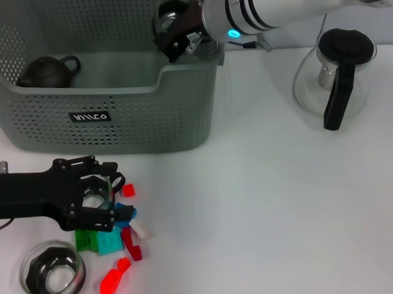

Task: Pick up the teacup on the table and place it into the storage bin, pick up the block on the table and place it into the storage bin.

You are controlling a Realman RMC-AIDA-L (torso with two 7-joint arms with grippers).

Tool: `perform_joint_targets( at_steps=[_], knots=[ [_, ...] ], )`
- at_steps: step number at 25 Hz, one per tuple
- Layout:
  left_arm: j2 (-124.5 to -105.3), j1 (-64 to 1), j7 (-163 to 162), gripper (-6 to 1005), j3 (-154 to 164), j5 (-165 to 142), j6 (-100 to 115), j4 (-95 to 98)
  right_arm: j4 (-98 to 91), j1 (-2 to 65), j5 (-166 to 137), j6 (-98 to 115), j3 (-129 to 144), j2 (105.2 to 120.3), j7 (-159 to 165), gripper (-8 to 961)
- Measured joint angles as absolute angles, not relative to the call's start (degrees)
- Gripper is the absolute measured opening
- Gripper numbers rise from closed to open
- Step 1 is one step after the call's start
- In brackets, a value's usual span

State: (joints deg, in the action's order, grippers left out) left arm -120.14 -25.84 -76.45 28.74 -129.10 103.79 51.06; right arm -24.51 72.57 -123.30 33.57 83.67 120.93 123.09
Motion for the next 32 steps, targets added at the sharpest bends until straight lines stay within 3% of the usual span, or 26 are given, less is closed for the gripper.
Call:
perform_joint_targets(
  at_steps=[27, 32],
  knots=[
    [-120.05, -25.8, -76.4, 923, 28.7, -129.1, 103.3, 51.0, -25.6, 72.6, -123.3, 37.6, 83.8, 120.57, 124.8, 124],
    [-120.05, -25.8, -76.4, 923, 28.7, -129.1, 103.5, 51.0, -26.4, 72.6, -123.3, 38.6, 83.3, 120.51, 124.9, 357]
  ],
)
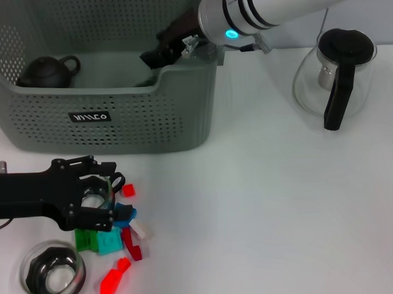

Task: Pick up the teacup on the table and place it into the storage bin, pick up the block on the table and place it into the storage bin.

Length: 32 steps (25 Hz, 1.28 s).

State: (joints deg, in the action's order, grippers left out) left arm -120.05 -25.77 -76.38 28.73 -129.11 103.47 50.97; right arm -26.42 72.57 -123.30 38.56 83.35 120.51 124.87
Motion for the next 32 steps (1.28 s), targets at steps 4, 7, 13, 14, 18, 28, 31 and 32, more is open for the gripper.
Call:
perform_joint_targets(
  at_steps=[4, 7, 13, 14, 18, 28, 31, 32],
  knots=[
    [-120.00, -25.6, -76.4, 923, 28.7, -128.9, 103.6, 51.0, -28.5, 71.8, -123.5, 39.5, 83.4, 120.36, 125.9, 524],
    [-119.98, -25.5, -76.4, 923, 28.5, -128.8, 103.7, 51.0, -32.6, 69.9, -123.6, 40.8, 83.4, 120.24, 126.4, 636],
    [-119.60, -25.5, -76.5, 922, 25.9, -128.7, 104.9, 51.6, -48.5, 61.6, -124.2, 44.2, 82.5, 120.11, 127.8, 810],
    [-119.60, -25.5, -76.5, 922, 25.9, -128.7, 104.9, 51.6, -52.3, 59.5, -124.2, 45.2, 82.1, 120.12, 127.8, 839],
    [-118.84, -25.6, -76.7, 922, 23.3, -128.7, 107.6, 52.9, -66.4, 50.4, -120.7, 48.3, 81.9, 120.26, 125.7, 880],
    [-118.25, -24.0, -78.6, 921, 22.3, -132.2, 116.4, 63.4, -74.7, 30.1, -92.3, 67.2, 84.3, 120.11, 100.3, 891],
    [-118.32, -23.9, -81.4, 921, 23.5, -135.2, 116.5, 67.0, -70.8, 28.3, -87.6, 73.6, 84.4, 120.17, 93.4, 891],
    [-118.26, -23.9, -82.6, 921, 23.9, -136.2, 116.5, 67.9, -69.5, 27.9, -87.2, 74.6, 84.5, 120.21, 92.1, 892]
  ],
)
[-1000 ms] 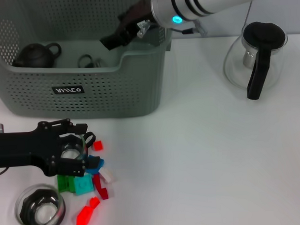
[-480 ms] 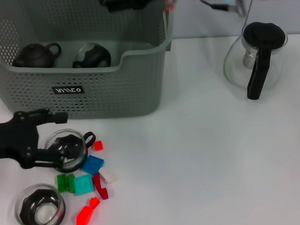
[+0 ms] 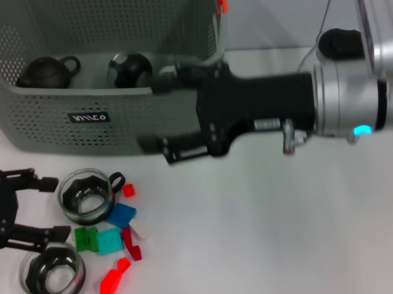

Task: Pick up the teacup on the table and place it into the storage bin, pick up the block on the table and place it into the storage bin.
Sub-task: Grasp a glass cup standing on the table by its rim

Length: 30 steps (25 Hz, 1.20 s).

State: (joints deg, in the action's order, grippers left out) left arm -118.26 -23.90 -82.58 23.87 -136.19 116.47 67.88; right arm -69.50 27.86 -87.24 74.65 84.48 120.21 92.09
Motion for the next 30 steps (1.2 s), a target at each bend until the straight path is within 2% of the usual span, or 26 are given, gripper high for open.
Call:
perform_joint_targets(
  at_steps=[4, 8, 10, 11, 12, 17, 30],
  knots=[
    [-118.47, -23.8, -86.7, 921, 25.9, -139.7, 116.5, 71.8, -64.0, 27.5, -87.4, 76.2, 84.6, 120.17, 87.4, 894],
    [-119.48, -23.7, -93.5, 921, 29.2, -144.0, 116.5, 77.6, -60.7, 28.0, -88.7, 77.4, 83.9, 120.09, 85.5, 895],
    [-120.29, -23.7, -96.3, 921, 30.5, -146.1, 116.4, 80.0, -60.1, 28.3, -90.6, 77.5, 83.9, 120.11, 85.4, 894],
    [-121.56, -24.1, -99.3, 920, 31.9, -149.2, 115.9, 82.6, -60.1, 28.3, -90.6, 77.5, 83.9, 120.11, 85.4, 894],
    [-121.56, -24.1, -99.3, 920, 31.9, -149.2, 115.9, 82.6, -59.9, 28.5, -91.3, 77.4, 83.8, 120.11, 85.4, 894],
    [-123.96, -24.8, -105.5, 920, 37.2, -155.6, 113.8, 87.3, -58.2, 29.9, -93.6, 77.1, 82.9, 120.14, 85.3, 893],
    [-124.22, -24.2, -119.7, 919, 52.0, -162.2, 107.9, 85.7, -53.4, 33.8, -95.8, 76.4, 82.7, 120.24, 85.0, 891]
  ],
)
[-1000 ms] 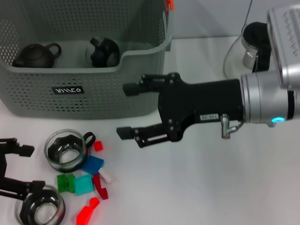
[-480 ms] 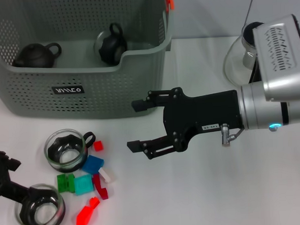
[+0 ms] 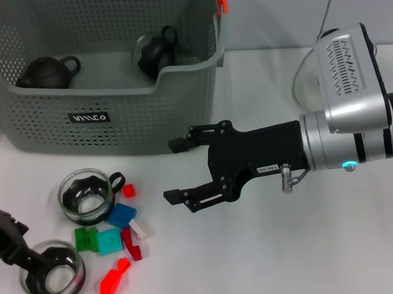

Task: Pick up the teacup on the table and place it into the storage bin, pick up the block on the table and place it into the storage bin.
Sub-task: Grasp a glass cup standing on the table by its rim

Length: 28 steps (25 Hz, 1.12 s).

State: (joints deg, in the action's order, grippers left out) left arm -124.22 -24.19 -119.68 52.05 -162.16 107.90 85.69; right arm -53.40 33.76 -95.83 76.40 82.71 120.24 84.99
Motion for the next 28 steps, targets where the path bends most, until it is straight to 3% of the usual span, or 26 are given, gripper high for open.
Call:
perform_joint_targets(
  at_steps=[7, 28],
  knots=[
    [-124.24, -23.9, -121.3, 919, 54.5, -163.6, 104.6, 81.5, -52.9, 34.1, -95.8, 76.4, 82.9, 120.23, 84.9, 890],
    [-123.93, -25.8, -122.6, 715, 54.5, -163.7, 101.0, 74.8, -53.4, 33.8, -95.5, 76.6, 81.6, 120.20, 85.2, 882]
  ],
)
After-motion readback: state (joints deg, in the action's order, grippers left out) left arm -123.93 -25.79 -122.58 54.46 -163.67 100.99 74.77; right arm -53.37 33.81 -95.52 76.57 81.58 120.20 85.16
